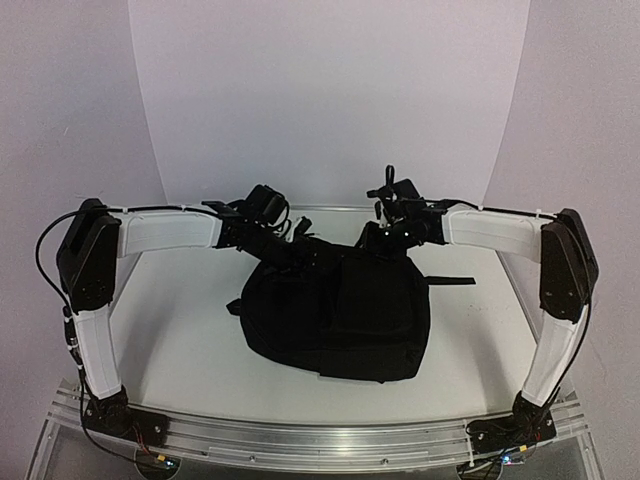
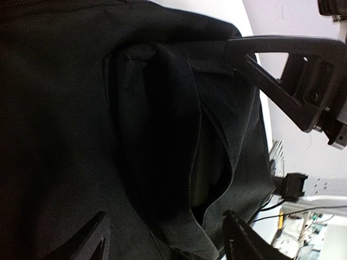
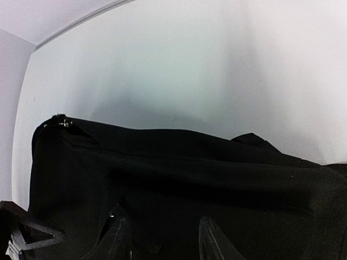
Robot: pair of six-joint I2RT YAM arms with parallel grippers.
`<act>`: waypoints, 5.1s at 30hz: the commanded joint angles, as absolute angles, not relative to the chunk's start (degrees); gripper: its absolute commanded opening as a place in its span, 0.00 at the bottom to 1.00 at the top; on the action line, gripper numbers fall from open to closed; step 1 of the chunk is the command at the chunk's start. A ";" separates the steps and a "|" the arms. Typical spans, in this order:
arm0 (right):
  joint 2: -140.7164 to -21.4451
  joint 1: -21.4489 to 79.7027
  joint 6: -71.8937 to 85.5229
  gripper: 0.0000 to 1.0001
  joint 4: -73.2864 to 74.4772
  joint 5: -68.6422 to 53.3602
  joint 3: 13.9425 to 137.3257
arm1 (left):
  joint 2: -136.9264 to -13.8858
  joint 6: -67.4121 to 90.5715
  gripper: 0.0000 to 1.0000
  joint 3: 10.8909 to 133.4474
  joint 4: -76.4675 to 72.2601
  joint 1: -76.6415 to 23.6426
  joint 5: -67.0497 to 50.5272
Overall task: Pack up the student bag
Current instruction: Zip the student bag at the center of the board, then reset both arms
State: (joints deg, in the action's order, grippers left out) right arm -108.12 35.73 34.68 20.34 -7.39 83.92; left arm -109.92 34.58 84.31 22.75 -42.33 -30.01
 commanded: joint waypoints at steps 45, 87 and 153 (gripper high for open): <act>-101.00 41.32 42.30 0.00 8.09 -14.06 72.64 | -125.71 41.97 0.36 97.86 5.43 -39.19 -32.49; -85.33 68.37 63.44 0.00 13.79 -6.21 51.91 | -128.98 39.01 0.36 98.84 6.68 -35.62 -27.05; -33.05 4.18 17.56 0.98 -24.96 10.74 17.05 | -56.60 19.12 1.00 26.68 -13.40 9.99 3.13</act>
State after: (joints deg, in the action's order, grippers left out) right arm -33.11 4.05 18.13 -19.54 9.12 16.53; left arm -57.66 19.49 26.49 -8.56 9.92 1.74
